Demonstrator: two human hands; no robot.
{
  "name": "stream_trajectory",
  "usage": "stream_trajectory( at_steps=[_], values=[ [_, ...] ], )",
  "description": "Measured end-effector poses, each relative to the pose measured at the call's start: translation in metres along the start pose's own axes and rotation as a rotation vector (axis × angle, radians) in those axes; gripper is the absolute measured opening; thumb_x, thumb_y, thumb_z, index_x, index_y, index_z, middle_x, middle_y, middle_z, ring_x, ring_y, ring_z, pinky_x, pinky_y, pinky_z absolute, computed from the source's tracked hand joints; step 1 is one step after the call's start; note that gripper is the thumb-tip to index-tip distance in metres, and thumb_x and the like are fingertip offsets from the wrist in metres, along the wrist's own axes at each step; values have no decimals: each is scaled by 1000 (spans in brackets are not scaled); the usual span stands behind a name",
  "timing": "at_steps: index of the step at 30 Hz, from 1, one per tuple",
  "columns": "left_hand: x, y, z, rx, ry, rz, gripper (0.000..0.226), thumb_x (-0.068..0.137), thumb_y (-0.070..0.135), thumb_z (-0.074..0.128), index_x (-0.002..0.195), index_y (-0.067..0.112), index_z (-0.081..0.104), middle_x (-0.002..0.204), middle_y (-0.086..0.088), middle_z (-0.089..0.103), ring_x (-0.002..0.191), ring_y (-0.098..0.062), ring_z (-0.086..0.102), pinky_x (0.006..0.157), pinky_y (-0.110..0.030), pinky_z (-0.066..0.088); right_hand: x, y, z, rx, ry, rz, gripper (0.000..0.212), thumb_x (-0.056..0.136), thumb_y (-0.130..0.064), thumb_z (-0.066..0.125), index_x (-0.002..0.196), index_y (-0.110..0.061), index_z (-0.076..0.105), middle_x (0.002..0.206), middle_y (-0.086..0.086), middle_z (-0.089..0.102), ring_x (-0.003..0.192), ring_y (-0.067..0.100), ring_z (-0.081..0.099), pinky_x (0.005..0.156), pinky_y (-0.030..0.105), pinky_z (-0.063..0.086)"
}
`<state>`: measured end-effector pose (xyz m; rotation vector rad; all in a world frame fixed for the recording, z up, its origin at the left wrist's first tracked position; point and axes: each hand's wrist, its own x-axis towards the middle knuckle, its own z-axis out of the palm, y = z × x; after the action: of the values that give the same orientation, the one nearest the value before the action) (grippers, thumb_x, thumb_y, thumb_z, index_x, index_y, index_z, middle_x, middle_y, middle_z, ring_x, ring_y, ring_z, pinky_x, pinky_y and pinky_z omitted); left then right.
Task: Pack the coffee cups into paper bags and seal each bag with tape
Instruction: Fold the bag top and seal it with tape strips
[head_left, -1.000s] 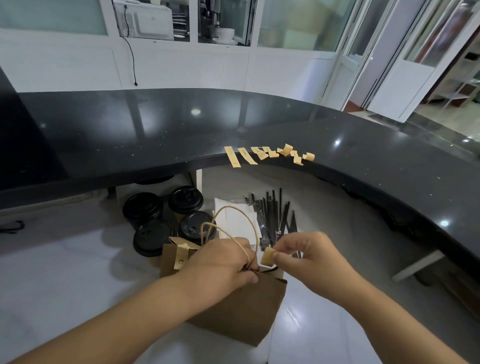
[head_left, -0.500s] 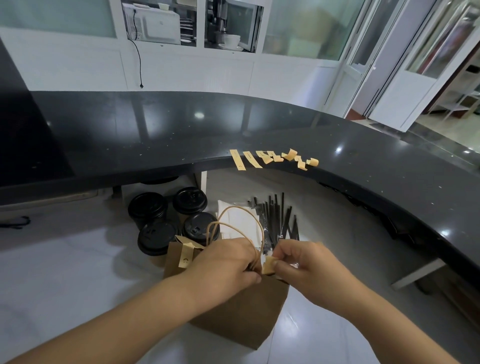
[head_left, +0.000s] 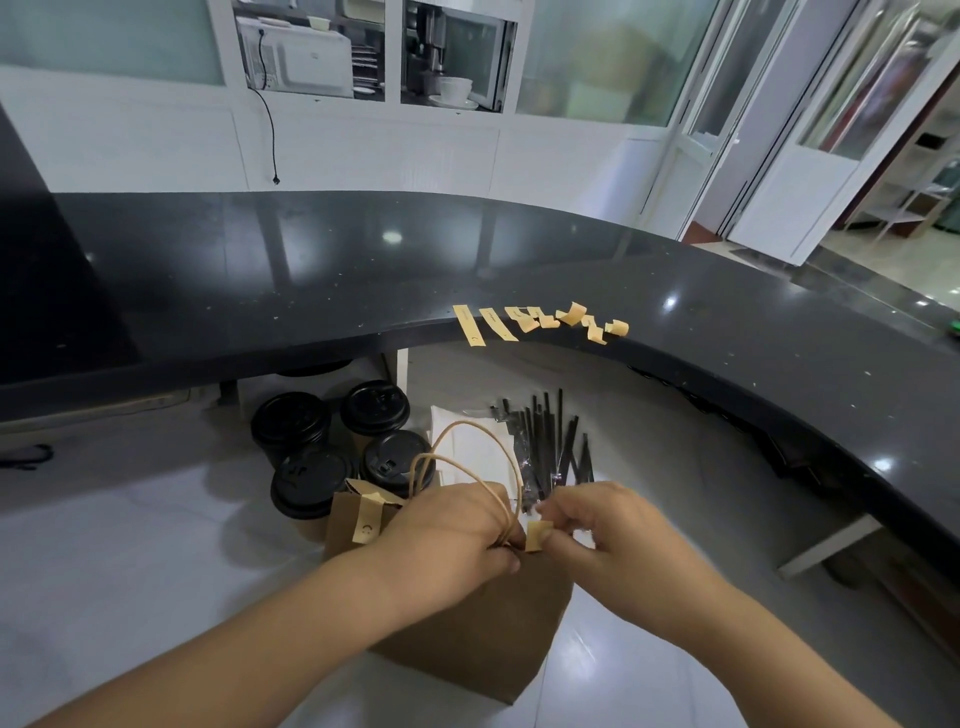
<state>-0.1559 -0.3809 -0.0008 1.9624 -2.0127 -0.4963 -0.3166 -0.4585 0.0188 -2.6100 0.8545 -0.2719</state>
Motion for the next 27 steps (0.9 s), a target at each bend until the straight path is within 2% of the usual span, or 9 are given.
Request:
stream_trajectory(
  at_steps=[3, 5, 8, 14, 19, 27],
  values=[
    [0, -5, 3, -9, -25, 42, 23, 91, 34, 52, 110, 29, 65, 117, 10, 57, 109, -9, 51, 90, -29, 41, -9, 2, 6, -17, 158, -17, 18, 81, -43, 57, 76, -32, 70, 87, -25, 63, 100, -9, 50, 77, 10, 36],
    [1, -8, 6, -13, -40, 57, 23, 91, 35, 52, 110, 30, 65, 115, 11, 60, 109, -9, 52, 91, -31, 42, -17, 3, 14, -54, 259, -102, 18, 77, -43, 56, 71, -33, 69, 79, -26, 64, 99, -9, 52, 80, 14, 37],
    [2, -11, 10, -1, -52, 64, 24, 91, 36, 50, 110, 32, 64, 107, 10, 62, 103, -10, 55, 88, -33, 45, -26, 6, 31, -84, 408, -235, 9, 77, -33, 64, 74, -28, 71, 82, -23, 67, 95, 1, 58, 80, 24, 43],
    [2, -9, 8, -44, -80, 68, 25, 92, 35, 50, 112, 37, 64, 107, 11, 63, 103, -8, 55, 89, -31, 45, -33, 16, 52, -233, 606, -428, 8, 82, -22, 69, 80, -18, 76, 96, -8, 71, 93, 18, 63, 78, 31, 44],
    [2, -8, 5, -38, -110, 65, 26, 92, 33, 49, 114, 35, 64, 109, 10, 63, 105, -9, 55, 89, -31, 45, -35, 19, 54, -311, 622, -459, 8, 84, -20, 68, 80, -17, 74, 100, -2, 72, 92, 21, 60, 75, 31, 43],
    [1, -3, 1, 12, -125, 52, 22, 95, 30, 46, 102, 24, 66, 100, 5, 61, 98, -11, 53, 87, -34, 44, -38, 29, 65, -333, 525, -463, 11, 85, -27, 64, 84, -23, 74, 121, 2, 66, 108, 22, 56, 83, 32, 42]
  ],
)
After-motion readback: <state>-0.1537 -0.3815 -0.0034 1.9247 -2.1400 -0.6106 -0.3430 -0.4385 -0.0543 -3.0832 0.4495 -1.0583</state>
